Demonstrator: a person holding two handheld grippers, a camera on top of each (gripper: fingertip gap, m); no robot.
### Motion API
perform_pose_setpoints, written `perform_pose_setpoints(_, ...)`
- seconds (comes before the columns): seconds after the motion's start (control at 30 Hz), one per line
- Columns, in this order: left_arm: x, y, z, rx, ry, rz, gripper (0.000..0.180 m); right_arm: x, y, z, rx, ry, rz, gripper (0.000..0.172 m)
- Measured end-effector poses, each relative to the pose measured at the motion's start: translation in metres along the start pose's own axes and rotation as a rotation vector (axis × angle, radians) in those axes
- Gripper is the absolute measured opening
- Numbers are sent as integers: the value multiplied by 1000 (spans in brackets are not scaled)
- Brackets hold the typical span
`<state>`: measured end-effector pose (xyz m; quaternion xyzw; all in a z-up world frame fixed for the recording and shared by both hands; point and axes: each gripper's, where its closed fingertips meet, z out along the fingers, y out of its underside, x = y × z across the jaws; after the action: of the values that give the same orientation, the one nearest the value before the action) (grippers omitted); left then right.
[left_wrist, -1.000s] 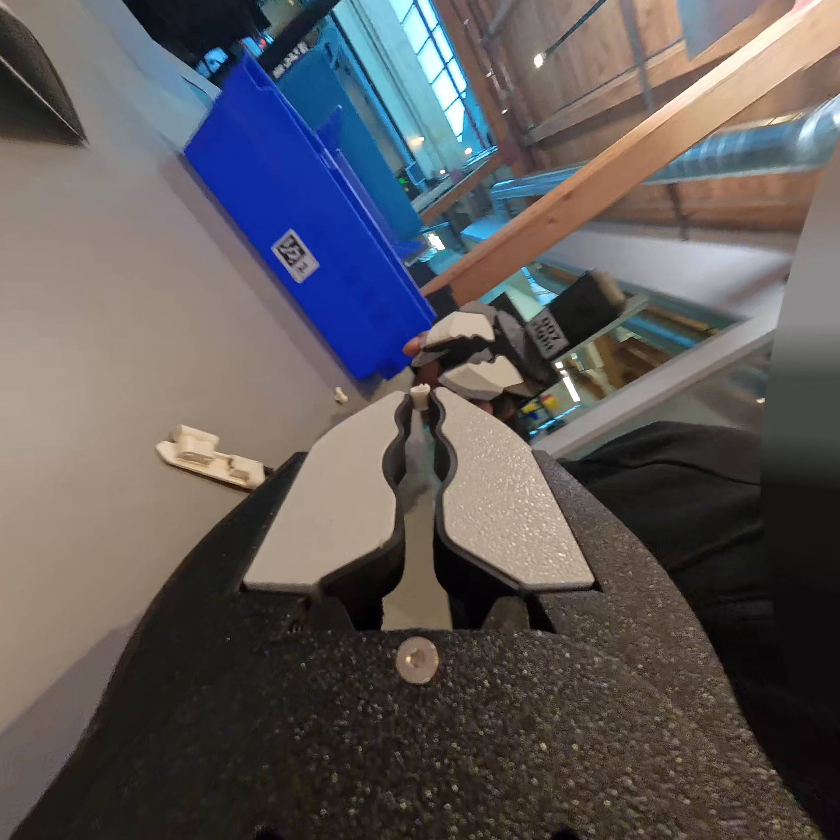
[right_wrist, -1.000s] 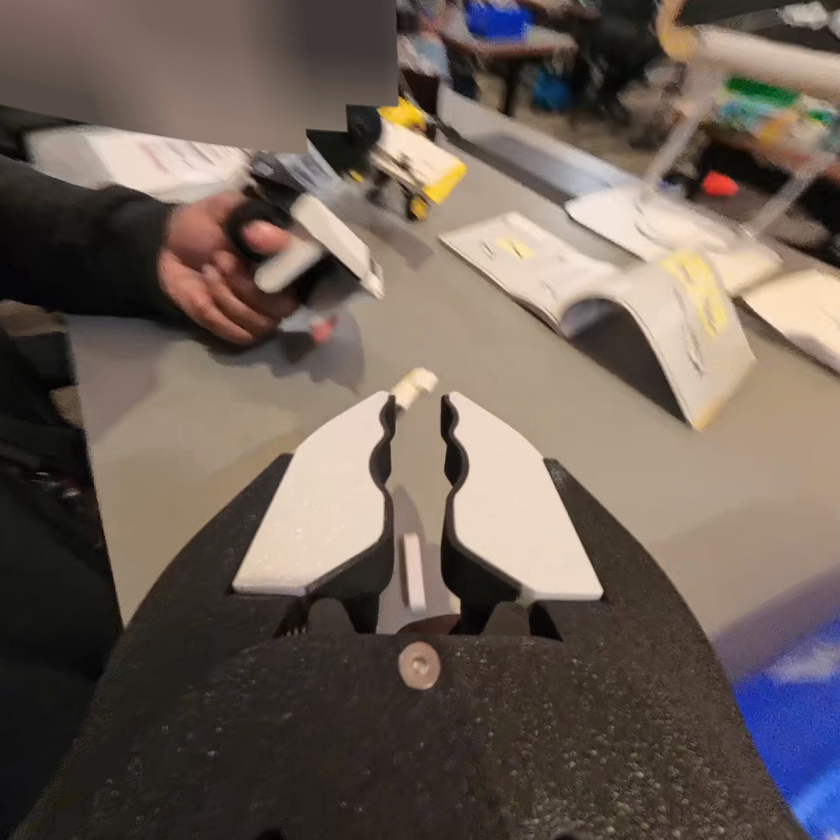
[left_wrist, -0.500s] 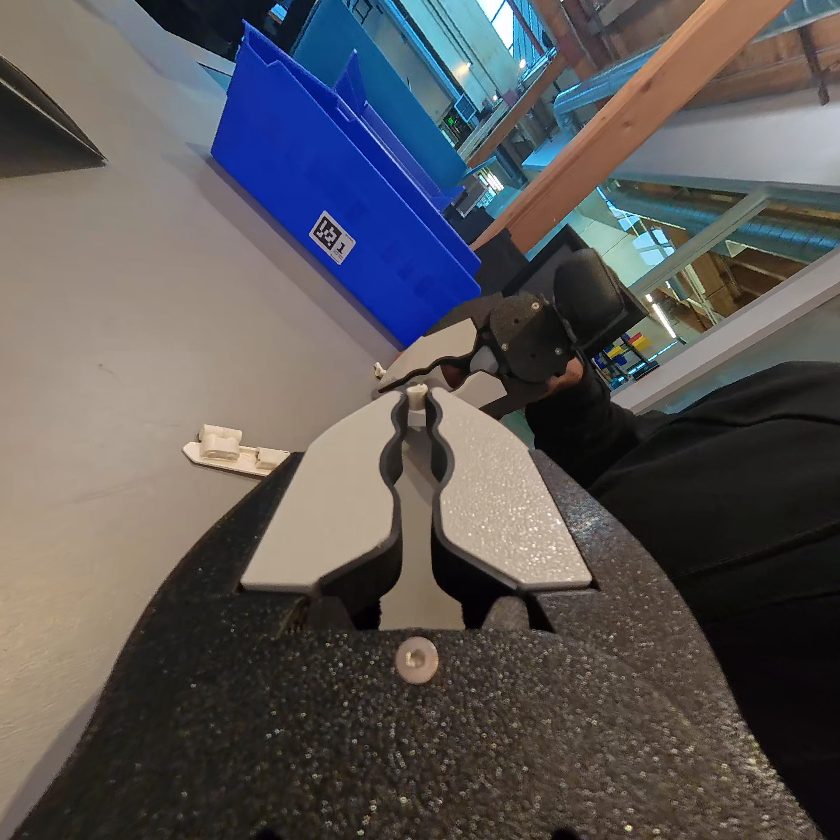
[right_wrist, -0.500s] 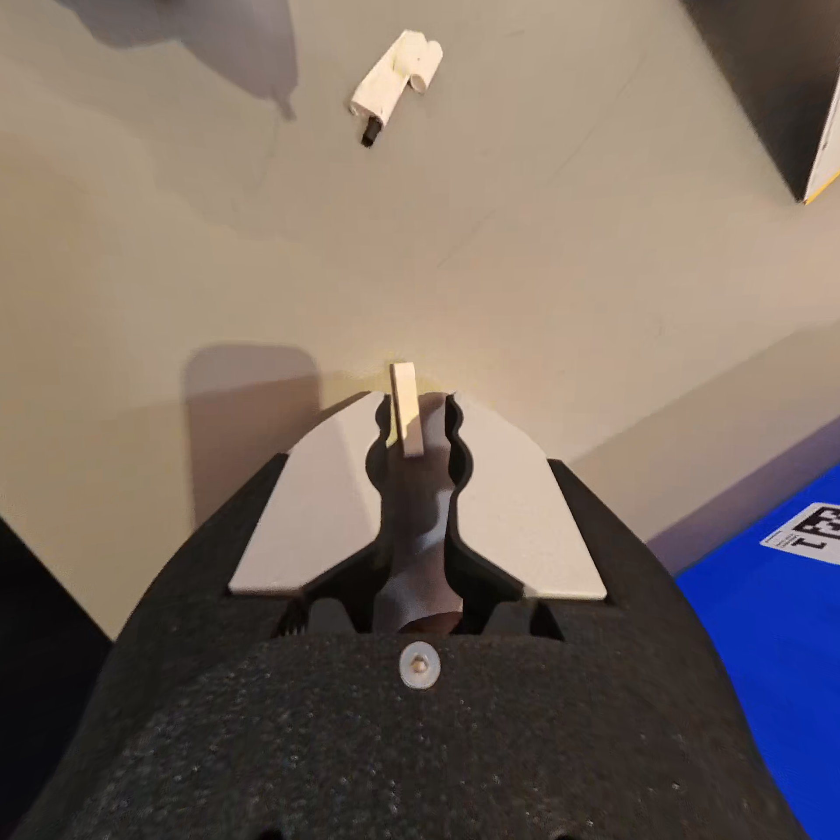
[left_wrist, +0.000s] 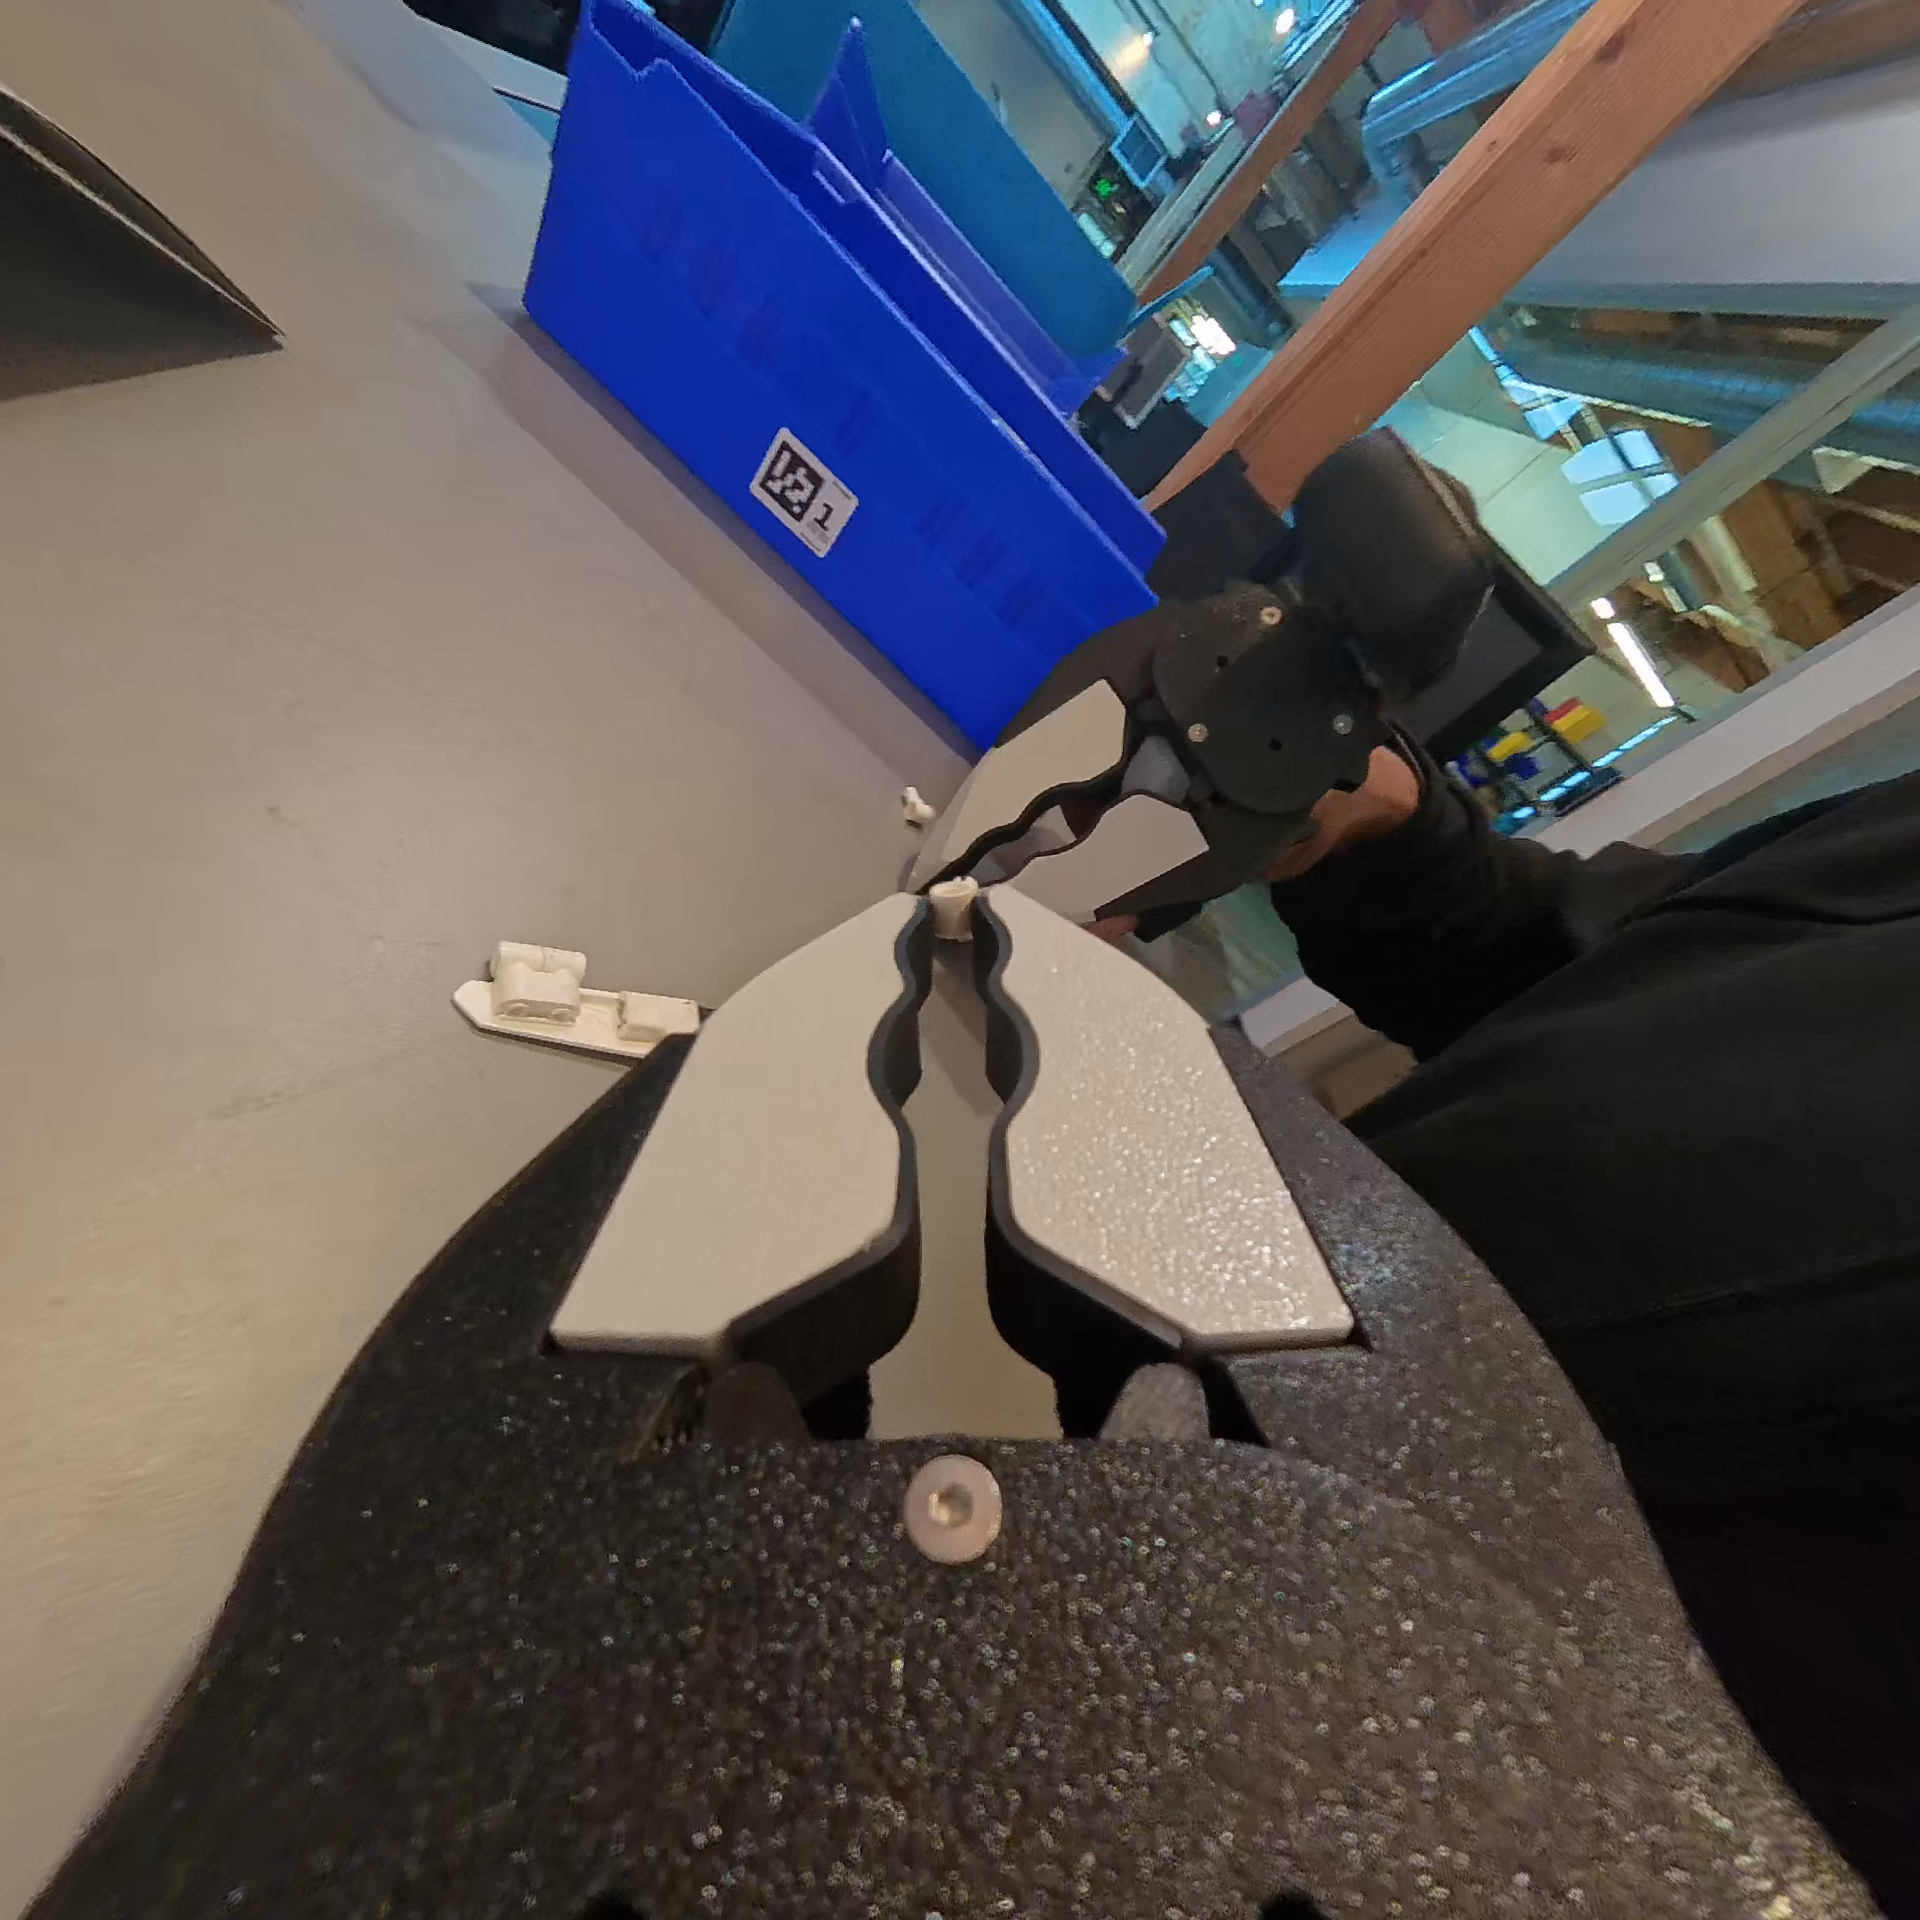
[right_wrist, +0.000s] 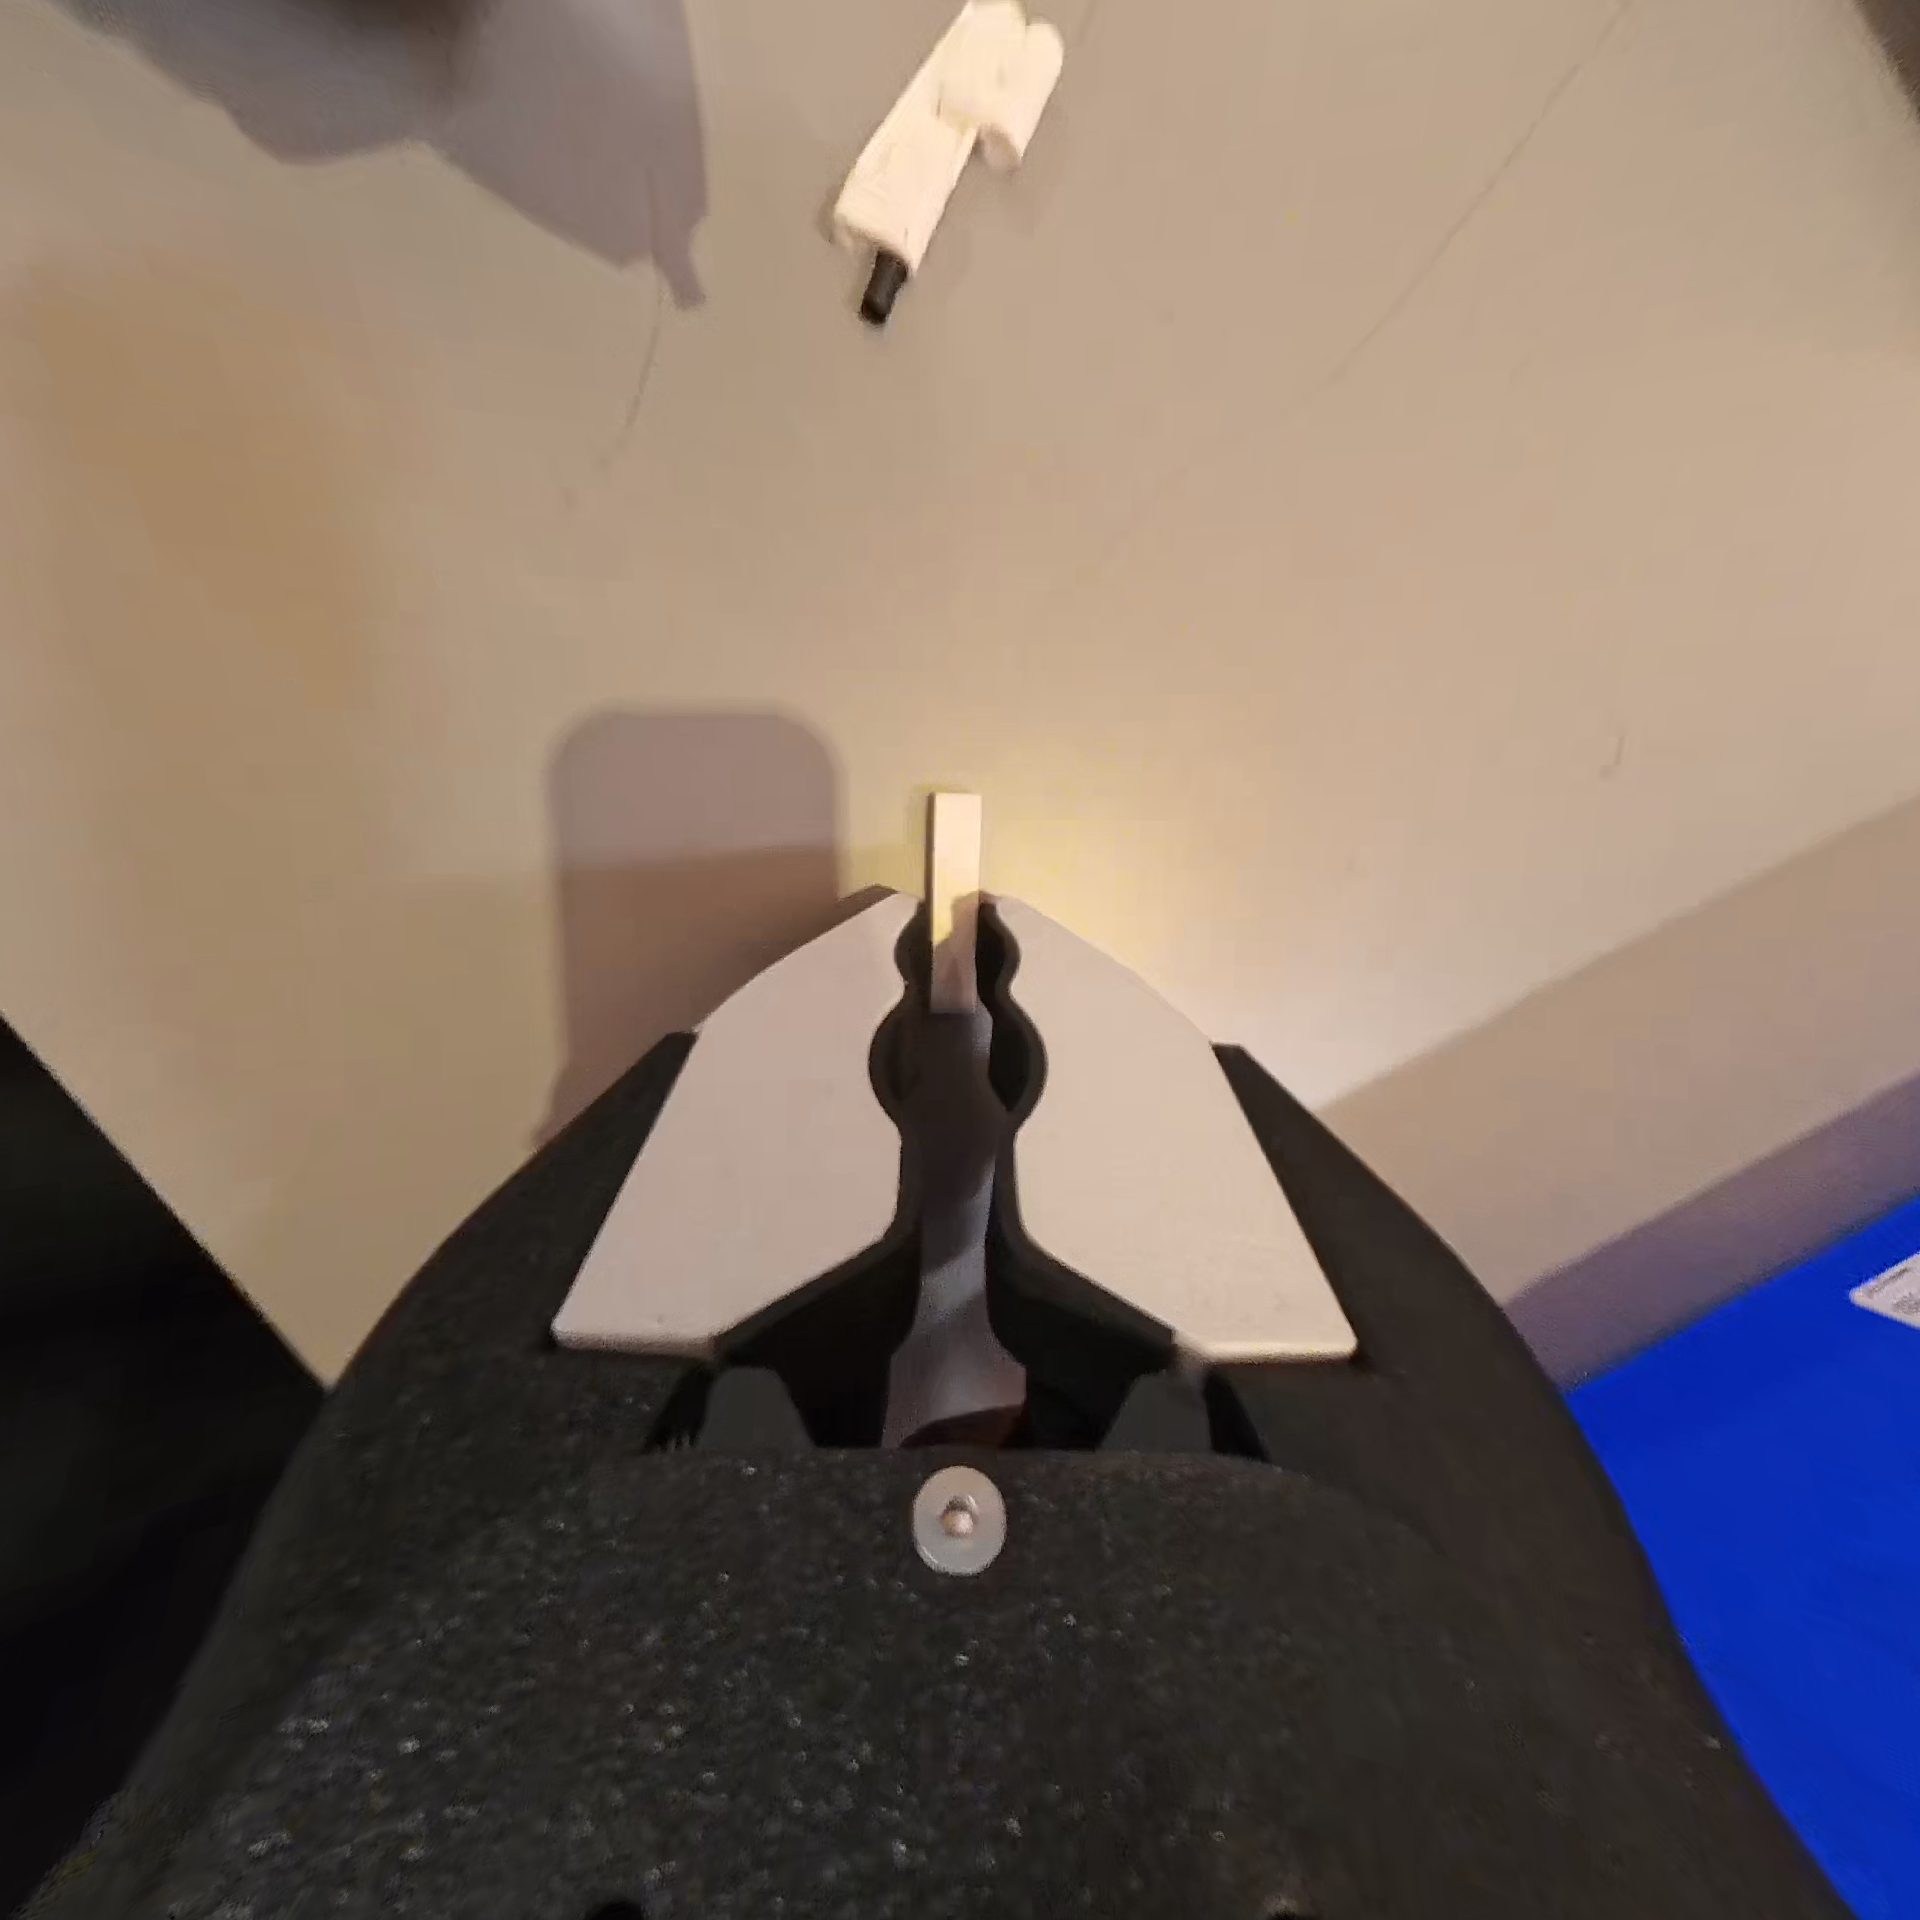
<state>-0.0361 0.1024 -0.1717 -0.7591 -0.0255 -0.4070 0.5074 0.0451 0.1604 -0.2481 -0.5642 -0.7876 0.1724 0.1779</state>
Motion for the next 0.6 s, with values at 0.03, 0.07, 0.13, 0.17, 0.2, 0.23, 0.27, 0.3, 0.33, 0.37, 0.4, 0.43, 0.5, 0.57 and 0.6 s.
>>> perform_pose_setpoints(0.03, -2, 0, 0, 4, -22, 13, 7, 0, -7, 3, 46, 12, 15, 8)
perform_pose_setpoints(0.07, -4, -2, -1, 14, -43, 23, 7, 1, -18, 6, 107, 17, 47, 8)
perform_pose_setpoints(0.13, -10, -6, -2, 46, -88, 30, 7, 2, -45, 8, 254, 9, 141, 8)
perform_pose_setpoints(0.17, -12, -9, -3, 72, -108, 32, 7, 5, -60, 7, 338, 13, 196, 8)
perform_pose_setpoints(0.2, -14, -13, -5, 100, -123, 35, 7, 6, -75, 5, 414, 0, 251, 8)
perform_pose_setpoints(0.23, -16, -17, -7, 128, -143, 38, 7, 7, -89, 2, 493, -19, 315, 8)
perform_pose_setpoints(0.27, -19, -21, -10, 156, -162, 45, 7, 6, -102, 1, 558, -56, 377, 7)
perform_pose_setpoints(0.3, -20, -25, -12, 181, -180, 56, 7, 4, -113, -1, 616, -102, 441, 8)
perform_pose_setpoints(0.33, -22, -27, -15, 201, -202, 71, 7, 2, -122, -1, 662, -144, 494, 8)
perform_pose_setpoints(0.37, -24, -30, -17, 219, -224, 90, 7, 0, -129, -1, 696, -179, 537, 8)
perform_pose_setpoints(0.4, -25, -31, -19, 224, -244, 109, 7, -2, -134, 0, 721, -205, 572, 8)
perform_pose_setpoints(0.43, -27, -32, -20, 223, -268, 128, 7, -3, -138, 1, 740, -220, 594, 8)
perform_pose_setpoints(0.5, -28, -33, -22, 229, -300, 157, 7, -1, -141, 2, 761, -199, 611, 8)
perform_pose_setpoints(0.57, -32, -33, -23, 224, -339, 166, 7, 0, -144, 2, 781, -183, 617, 8)
perform_pose_setpoints(0.6, -33, -32, -23, 216, -347, 170, 7, 0, -145, 1, 791, -168, 614, 8)
